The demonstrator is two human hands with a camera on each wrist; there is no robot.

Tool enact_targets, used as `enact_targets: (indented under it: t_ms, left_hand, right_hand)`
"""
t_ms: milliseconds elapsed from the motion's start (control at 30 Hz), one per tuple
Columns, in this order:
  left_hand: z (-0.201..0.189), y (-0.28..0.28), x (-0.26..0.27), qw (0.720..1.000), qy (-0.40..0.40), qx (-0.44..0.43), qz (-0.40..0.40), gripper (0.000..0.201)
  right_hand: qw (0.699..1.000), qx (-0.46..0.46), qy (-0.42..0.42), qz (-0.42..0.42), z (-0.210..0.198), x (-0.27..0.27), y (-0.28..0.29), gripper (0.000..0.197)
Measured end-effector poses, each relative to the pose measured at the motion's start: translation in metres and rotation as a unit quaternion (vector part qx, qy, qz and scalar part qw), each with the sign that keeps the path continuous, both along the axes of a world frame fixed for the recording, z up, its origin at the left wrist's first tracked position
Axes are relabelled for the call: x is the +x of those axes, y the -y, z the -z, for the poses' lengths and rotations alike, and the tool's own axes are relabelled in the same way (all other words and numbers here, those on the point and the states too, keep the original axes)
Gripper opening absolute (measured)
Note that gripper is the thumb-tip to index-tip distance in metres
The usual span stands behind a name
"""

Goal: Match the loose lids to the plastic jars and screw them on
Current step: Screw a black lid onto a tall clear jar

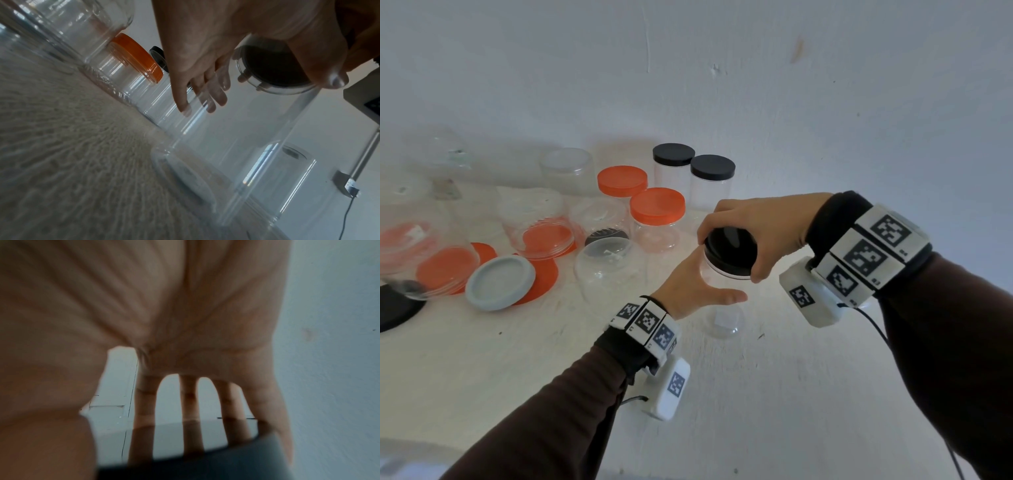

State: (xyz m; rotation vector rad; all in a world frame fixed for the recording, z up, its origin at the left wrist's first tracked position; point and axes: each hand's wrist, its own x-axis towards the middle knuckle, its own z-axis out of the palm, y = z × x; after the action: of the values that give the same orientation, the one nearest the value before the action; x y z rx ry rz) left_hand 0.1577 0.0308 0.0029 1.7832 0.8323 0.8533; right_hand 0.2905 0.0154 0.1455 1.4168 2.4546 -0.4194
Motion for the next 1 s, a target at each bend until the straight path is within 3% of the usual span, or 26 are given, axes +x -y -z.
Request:
enact_targets:
  t_ms: [200, 733, 1000]
  left_hand:
    - [0.002, -0.003, 0.0, 1.0, 0.004, 0.001, 0.004, 0.085]
    - [-0.001, 0.0, -0.004, 0.999, -0.031, 0.006, -0.011, 0.067]
    - [-0.005, 0.004, -0.003, 1.0, -0.02, -0.014, -0.002, 0.086]
  right_hand:
    - [1.0, -0.007, -0.012, 0.001, -0.001, 0.001, 0.0, 0.073]
    - [0.994, 0.09, -0.009, 0.065, 0.005, -0.007, 0.009, 0.066]
    - [0.982, 0.157, 0.004, 0.106, 0.011, -0.012, 0.015, 0.063]
